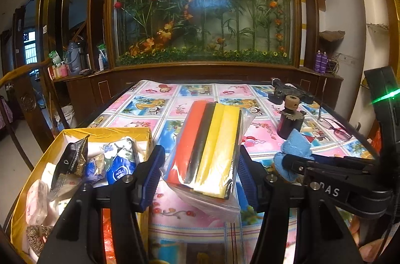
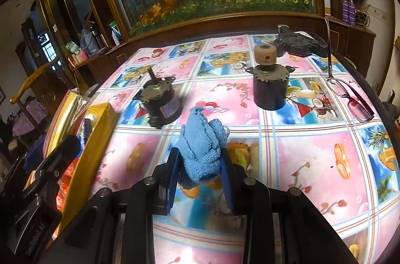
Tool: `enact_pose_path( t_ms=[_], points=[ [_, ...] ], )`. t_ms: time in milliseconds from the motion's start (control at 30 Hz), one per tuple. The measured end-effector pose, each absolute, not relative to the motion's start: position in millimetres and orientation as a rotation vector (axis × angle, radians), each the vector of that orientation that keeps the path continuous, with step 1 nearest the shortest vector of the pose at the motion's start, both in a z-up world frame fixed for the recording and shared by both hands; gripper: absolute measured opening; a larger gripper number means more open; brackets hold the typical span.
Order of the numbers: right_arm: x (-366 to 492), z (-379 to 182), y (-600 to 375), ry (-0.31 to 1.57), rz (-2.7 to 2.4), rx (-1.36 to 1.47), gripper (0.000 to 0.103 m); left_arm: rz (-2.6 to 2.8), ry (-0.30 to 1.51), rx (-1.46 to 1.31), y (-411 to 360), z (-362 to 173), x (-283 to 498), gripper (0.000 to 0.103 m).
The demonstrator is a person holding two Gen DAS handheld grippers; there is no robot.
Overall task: Organize soft objects
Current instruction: 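Move the sponge over the box with the left tool while the right tool brings the cloth over it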
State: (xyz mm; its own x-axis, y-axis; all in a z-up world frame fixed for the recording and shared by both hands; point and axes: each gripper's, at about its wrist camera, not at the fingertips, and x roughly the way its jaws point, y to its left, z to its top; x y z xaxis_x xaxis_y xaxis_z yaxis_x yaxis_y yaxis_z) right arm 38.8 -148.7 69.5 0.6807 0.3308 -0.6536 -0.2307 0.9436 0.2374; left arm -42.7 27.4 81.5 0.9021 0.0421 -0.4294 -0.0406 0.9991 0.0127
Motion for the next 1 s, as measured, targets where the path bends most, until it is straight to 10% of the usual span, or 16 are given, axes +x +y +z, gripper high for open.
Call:
enact_pose_path(
  t_ms=[1000],
  points=[
    [1, 100, 49, 0.739, 0.598, -0.111, 0.034, 0.312, 0.515, -0.183, 186, 71, -97, 0.057]
  ],
)
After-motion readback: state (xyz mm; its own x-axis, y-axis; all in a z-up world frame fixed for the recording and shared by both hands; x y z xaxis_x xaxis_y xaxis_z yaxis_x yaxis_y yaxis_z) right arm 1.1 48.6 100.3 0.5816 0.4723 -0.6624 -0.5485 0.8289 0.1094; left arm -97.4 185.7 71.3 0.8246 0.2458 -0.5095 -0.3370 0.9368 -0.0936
